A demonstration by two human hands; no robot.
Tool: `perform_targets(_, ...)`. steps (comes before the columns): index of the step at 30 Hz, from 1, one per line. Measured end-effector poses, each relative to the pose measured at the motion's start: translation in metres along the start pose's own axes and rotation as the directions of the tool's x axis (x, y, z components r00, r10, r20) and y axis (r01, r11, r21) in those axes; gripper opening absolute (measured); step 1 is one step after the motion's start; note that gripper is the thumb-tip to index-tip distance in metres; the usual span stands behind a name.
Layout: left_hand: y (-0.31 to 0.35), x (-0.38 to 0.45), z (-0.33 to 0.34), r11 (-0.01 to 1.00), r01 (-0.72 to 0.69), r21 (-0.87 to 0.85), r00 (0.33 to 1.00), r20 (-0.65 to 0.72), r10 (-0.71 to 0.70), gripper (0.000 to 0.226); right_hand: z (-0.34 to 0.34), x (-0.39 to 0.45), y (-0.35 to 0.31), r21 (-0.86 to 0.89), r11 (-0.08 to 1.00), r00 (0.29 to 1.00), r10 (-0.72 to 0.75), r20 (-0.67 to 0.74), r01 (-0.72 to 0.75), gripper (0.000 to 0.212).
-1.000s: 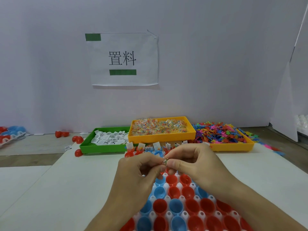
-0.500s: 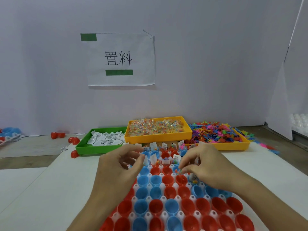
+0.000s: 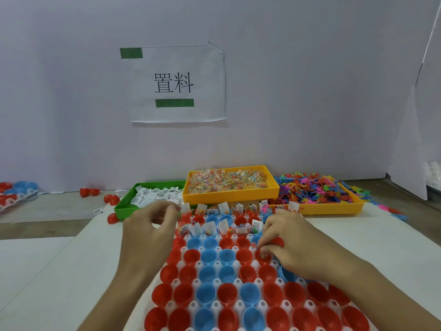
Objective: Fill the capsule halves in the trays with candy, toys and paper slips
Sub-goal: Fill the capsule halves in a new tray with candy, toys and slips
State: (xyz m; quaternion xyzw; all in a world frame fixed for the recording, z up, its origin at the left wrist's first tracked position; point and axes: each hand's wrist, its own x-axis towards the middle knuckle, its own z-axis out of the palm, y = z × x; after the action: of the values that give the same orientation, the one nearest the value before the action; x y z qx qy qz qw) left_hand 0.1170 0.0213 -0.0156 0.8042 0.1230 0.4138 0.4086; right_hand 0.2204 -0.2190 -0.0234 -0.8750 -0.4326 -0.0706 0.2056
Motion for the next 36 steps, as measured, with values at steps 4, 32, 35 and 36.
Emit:
perform_targets(4,-0.024,0.02,-0.006,0.984,0.169,0.056,0.982,-0.092,-0.163,0.023,0.0,-0.001,-0.001,-0.009,1.0,1.0,0.017,-0.001,-0.017,0.014)
perform_targets(32,-0.107,0.145,0.042,0.812,0.047,0.581,0.932,0.266,-0.245,0.016,-0.005,0.002,0.01,0.071,0.997,0.976,0.035,-0.214,-0.021,0.014)
perform_targets(35,-0.105,0.145,0.041,0.856,0.053,0.515,0.969,0.18,-0.169,0.017,-0.004,0.002,0.01,0.077,0.996,0.977,0.051,-0.206,-0.036,0.016)
perform_targets(36,-0.104,0.145,0.041,0.865,0.055,0.499,0.973,0.168,-0.158,0.018,-0.004,0.002,0.01,0.083,0.996,0.977,0.057,-0.204,-0.041,0.016)
